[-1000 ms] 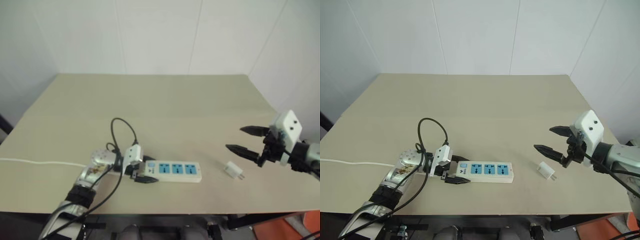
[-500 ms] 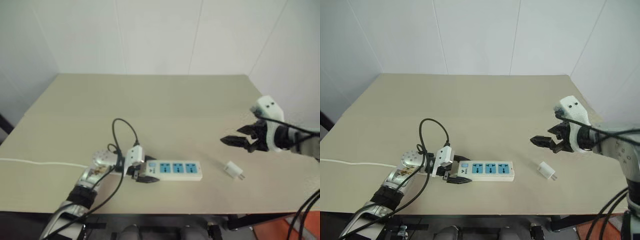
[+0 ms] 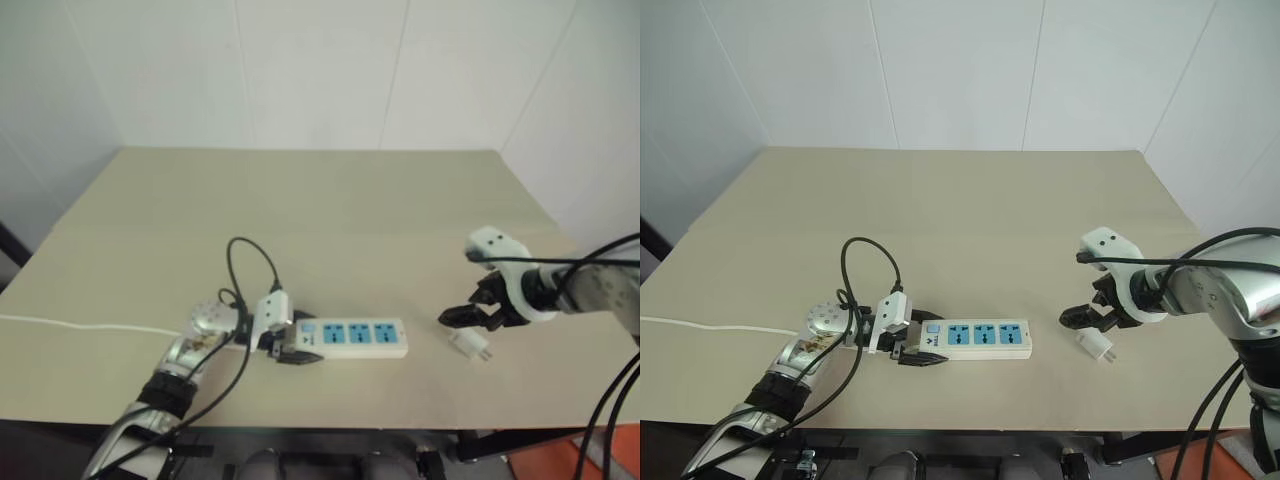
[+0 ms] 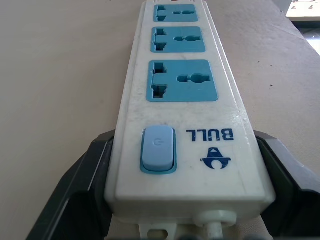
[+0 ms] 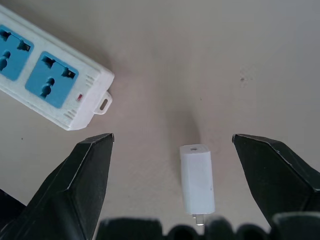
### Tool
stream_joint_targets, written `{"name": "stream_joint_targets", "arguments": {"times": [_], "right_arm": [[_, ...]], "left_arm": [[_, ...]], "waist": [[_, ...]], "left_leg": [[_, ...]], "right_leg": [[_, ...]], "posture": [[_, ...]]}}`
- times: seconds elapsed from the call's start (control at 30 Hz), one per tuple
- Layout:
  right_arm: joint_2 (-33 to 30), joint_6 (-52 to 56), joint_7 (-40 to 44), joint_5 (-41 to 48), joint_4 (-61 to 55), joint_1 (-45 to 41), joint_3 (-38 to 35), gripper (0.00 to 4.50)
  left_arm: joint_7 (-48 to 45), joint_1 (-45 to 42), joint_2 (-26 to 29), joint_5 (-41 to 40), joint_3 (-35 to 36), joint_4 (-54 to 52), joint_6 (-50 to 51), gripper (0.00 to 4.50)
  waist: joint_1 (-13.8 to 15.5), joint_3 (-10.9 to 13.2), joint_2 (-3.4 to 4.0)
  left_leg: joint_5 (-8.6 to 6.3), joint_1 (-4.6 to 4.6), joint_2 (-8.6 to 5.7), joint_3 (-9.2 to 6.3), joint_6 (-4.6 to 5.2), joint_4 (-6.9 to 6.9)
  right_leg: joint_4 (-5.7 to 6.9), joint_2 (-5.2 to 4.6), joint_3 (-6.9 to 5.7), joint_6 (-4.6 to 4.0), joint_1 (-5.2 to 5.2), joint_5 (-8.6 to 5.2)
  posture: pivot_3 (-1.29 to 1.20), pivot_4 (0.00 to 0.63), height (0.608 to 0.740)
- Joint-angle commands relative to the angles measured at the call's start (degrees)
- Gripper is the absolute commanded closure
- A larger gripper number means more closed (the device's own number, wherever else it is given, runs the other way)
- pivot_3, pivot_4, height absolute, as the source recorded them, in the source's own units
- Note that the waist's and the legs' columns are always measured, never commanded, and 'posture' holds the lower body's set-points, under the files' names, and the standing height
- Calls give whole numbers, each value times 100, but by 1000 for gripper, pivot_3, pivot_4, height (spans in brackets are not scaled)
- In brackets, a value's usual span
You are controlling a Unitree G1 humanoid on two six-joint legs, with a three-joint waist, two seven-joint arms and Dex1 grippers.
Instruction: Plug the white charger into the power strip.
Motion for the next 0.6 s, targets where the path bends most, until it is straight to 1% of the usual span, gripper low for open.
{"name": "stream_joint_targets", "arguments": {"times": [0.03, 0.23, 0.6], "right_arm": [[-40, -13, 37, -257, 108, -136, 246, 0], [8, -20, 240, -438, 339, -332, 788, 0], [199, -650, 564, -1193, 1029, -435, 1622, 0]], "left_arm": [[166, 102, -40, 212, -179, -8, 89, 1193], [217, 157, -49, 192, -178, -75, 142, 1193], [352, 324, -8, 182, -146, -191, 158, 1193]], "waist": [[2, -1, 2], [2, -4, 7], [-2, -7, 13]], "left_leg": [[0, 0, 0, 0, 0, 0], [0, -1, 0, 0, 0, 0], [0, 0, 0, 1, 0, 0]], "right_leg": [[0, 0, 0, 0, 0, 0], [0, 0, 0, 0, -3, 0], [-1, 0, 0, 3, -3, -2]], "posture": [[0, 150, 740], [0, 150, 740], [0, 150, 740]]}}
